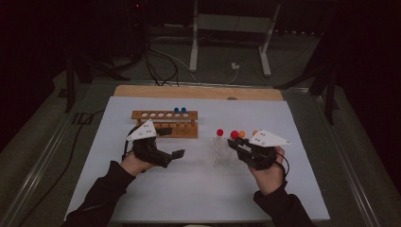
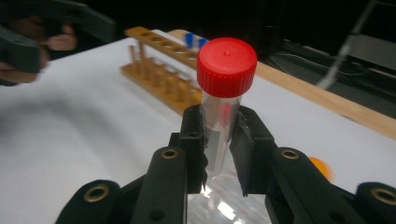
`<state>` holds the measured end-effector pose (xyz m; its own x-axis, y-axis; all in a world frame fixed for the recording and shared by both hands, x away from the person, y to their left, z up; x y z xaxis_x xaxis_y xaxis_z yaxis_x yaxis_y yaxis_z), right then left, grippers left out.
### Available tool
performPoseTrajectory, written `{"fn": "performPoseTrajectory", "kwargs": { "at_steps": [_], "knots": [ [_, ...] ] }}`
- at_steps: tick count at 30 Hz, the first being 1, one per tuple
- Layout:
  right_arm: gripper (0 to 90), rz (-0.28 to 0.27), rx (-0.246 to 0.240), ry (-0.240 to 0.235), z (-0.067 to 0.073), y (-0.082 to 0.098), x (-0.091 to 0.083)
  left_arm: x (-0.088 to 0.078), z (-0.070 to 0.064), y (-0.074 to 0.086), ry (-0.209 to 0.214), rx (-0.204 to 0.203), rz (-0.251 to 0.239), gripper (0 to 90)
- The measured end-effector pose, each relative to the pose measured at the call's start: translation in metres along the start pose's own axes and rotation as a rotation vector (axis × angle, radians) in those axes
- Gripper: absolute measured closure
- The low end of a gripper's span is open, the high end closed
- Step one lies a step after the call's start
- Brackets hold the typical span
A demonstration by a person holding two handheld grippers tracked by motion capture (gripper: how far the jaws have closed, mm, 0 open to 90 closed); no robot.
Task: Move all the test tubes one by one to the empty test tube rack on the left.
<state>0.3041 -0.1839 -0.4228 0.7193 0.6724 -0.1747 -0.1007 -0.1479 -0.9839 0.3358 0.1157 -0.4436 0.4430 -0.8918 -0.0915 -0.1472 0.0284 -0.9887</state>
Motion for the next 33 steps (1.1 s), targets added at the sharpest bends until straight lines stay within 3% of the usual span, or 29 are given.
{"fn": "performPoseTrajectory", "kwargs": {
  "at_steps": [6, 22, 33],
  "knots": [
    [74.5, 0.017, 0.019, -0.095, 0.022, 0.005, 0.01, 0.002, -0.006, -0.003, 0.017, 0.004, 0.003, 3.0],
    [74.5, 0.113, 0.019, -0.214, 0.056, 0.028, 0.036, 0.017, -0.031, 0.003, 0.121, 0.011, 0.05, 8.1],
    [74.5, 0.154, 0.027, -0.27, 0.07, 0.037, 0.046, 0.026, -0.041, 0.009, 0.152, 0.037, 0.062, 34.9]
  ]
}}
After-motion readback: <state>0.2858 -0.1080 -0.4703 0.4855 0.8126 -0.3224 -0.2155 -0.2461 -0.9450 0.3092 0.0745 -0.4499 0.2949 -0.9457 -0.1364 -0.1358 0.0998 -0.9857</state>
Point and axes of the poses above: each handheld gripper's, and its own axes: x roughly forward along the jaws, y roughly out of its underside, z roughly to its left, the point moved 3 cm from there along x, roughly forward along the jaws, and after that the axes turned 14 degrees about -z, right-handed, at the moved point
